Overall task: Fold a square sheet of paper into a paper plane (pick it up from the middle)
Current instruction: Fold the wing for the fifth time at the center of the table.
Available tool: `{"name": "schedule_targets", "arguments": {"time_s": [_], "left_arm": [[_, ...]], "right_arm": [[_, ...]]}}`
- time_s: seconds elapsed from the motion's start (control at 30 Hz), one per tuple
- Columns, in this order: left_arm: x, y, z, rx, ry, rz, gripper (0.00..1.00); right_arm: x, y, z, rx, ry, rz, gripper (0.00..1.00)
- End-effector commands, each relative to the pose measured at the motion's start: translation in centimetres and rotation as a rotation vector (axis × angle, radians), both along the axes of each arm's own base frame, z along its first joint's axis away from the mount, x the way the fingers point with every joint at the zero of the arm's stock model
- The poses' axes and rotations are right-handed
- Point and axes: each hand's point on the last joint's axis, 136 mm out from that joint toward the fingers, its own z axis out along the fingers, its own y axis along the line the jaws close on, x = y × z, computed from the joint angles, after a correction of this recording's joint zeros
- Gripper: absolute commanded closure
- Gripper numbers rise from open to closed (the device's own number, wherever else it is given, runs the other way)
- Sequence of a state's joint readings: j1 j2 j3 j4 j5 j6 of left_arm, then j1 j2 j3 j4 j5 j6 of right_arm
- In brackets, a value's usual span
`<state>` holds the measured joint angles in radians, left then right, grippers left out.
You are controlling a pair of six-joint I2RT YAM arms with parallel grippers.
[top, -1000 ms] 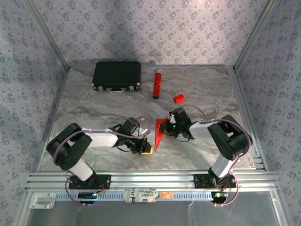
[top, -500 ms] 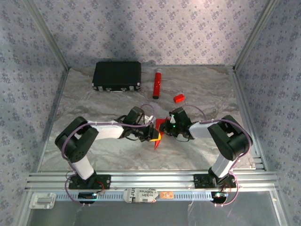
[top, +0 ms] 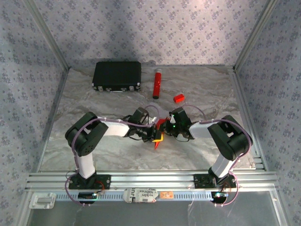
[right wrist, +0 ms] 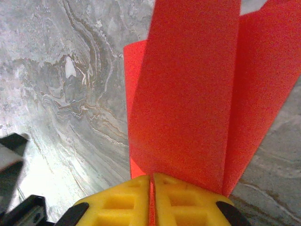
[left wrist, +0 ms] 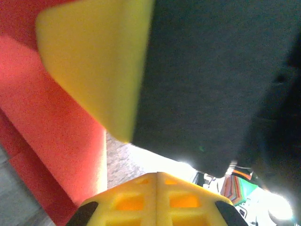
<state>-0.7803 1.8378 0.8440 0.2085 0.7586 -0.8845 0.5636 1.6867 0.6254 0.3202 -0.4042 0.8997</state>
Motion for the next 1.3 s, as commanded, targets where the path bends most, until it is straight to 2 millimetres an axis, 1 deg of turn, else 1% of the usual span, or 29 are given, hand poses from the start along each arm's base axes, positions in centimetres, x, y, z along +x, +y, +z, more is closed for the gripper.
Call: {"name": "schedule_targets", "arguments": {"time_s": [0.0, 0.17, 0.37, 0.57, 0.7, 0.8, 0.93, 1.0, 1.13, 1.2, 1.27], "left_arm": [[-0.6, 0.4, -1.6, 0.062, -0.013, -0.029, 0.94], [-2.2, 1.7, -3.3, 0.131, -0.002, -0.058, 0.95], [-3.8, 2.8, -4.3, 0.143, 0.039, -0.059, 0.95], [-5.0, 3.9, -4.4, 0.174, 0.063, -0.074, 0.95], [-6.3, 4.9, -4.7, 0.212, 0.071, -0.103, 0.95], [-7.3, 6.2, -5.1, 0.287, 0.07, -0.135, 0.97], [-7.9, 7.8, -5.4, 0.355, 0.055, -0.137, 0.97], [-8.1, 8.0, -5.1, 0.35, 0.052, -0.138, 0.97], [-8.4, 7.2, -3.8, 0.307, 0.024, -0.162, 0.97], [-8.1, 6.8, -2.7, 0.277, -0.002, -0.156, 0.97], [-7.5, 6.2, -1.2, 0.232, -0.038, -0.139, 0.97]], "right_arm": [[-3.2, -3.5, -4.7, -0.177, 0.141, -0.029, 0.88], [-3.3, -3.6, -4.8, -0.181, 0.141, -0.03, 0.88], [-3.4, -3.8, -5.0, -0.186, 0.146, -0.034, 0.88], [-3.3, -3.9, -4.9, -0.189, 0.145, -0.035, 0.88], [-3.3, -3.9, -4.8, -0.19, 0.143, -0.036, 0.88], [-3.3, -4.0, -4.8, -0.193, 0.143, -0.038, 0.88], [-3.2, -4.1, -4.7, -0.195, 0.143, -0.042, 0.88], [-3.3, -4.1, -4.7, -0.194, 0.142, -0.042, 0.88], [-3.3, -4.0, -4.6, -0.194, 0.14, -0.04, 0.88], [-3.3, -4.0, -4.6, -0.193, 0.141, -0.042, 0.88], [-3.3, -4.0, -4.6, -0.192, 0.142, -0.044, 0.88]]}}
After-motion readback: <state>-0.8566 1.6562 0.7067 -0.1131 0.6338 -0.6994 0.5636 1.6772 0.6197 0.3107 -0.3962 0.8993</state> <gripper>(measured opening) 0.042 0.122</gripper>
